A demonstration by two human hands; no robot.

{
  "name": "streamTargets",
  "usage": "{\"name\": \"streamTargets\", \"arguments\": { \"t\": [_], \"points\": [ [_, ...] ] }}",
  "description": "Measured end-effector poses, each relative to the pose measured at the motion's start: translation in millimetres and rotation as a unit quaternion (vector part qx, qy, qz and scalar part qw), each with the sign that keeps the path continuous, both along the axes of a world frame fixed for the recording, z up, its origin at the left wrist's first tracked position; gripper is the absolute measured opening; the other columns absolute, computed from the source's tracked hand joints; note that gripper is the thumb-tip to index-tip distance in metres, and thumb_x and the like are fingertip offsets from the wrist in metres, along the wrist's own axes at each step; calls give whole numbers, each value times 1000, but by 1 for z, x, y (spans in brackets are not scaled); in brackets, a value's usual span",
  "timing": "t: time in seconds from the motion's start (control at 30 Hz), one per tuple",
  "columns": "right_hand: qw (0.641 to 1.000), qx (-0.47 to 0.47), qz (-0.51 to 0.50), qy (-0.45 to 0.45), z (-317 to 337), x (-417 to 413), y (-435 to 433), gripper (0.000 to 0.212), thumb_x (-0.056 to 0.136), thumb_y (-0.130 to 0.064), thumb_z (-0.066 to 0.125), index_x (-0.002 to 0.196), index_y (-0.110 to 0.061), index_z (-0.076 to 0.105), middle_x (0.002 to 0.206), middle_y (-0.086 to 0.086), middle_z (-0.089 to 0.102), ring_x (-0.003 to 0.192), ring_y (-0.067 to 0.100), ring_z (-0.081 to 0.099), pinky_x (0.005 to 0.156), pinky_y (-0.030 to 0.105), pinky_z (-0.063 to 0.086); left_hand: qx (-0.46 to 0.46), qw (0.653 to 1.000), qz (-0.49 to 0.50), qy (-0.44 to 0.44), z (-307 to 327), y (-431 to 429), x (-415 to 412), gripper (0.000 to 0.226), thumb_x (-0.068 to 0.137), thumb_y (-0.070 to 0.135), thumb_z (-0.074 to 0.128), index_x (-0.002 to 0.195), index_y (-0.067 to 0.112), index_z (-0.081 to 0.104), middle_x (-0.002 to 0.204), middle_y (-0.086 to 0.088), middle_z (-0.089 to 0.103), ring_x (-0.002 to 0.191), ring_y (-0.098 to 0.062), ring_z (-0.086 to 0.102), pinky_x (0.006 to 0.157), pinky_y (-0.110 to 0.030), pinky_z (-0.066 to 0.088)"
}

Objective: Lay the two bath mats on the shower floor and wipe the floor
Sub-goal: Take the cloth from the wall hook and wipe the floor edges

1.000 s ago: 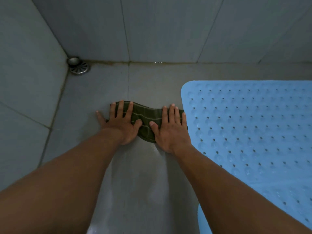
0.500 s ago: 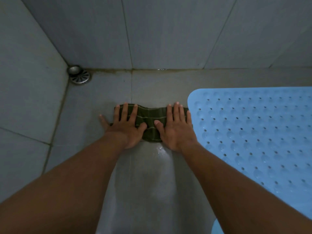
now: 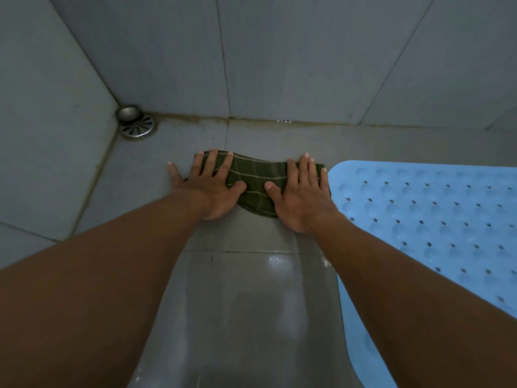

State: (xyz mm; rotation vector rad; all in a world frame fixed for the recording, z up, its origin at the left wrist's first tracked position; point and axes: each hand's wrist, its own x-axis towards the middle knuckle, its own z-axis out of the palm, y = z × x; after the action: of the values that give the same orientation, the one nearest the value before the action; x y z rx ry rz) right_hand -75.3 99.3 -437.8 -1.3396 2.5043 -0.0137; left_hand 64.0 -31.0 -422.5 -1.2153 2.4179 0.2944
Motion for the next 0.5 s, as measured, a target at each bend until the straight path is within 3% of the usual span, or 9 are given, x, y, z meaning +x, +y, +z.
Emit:
{"name": "streamTargets", "arguments": {
  "t": [0.33,0.5],
  "points": [
    [1000,6,6,2,0,-27,-28,76,101,-59,12,158,-11,-5,165,17,-13,152,27,-15,122,47,-10,0,1000,-1,6,-3,-27,-22,73,94,70,8,153,38,-19,162,8,-26,149,-18,-24,113,-67,-14],
    [1000,1,15,3,-1,-37,-39,76,101,-59,11,158,-11,-9,165,17,-14,152,27,-16,122,47,-9,-2,1000,4,25,-4,-36,-31,62,100,57,4,155,36,-16,163,5,-23,150,-19,-23,114,-65,-13]
  ]
}}
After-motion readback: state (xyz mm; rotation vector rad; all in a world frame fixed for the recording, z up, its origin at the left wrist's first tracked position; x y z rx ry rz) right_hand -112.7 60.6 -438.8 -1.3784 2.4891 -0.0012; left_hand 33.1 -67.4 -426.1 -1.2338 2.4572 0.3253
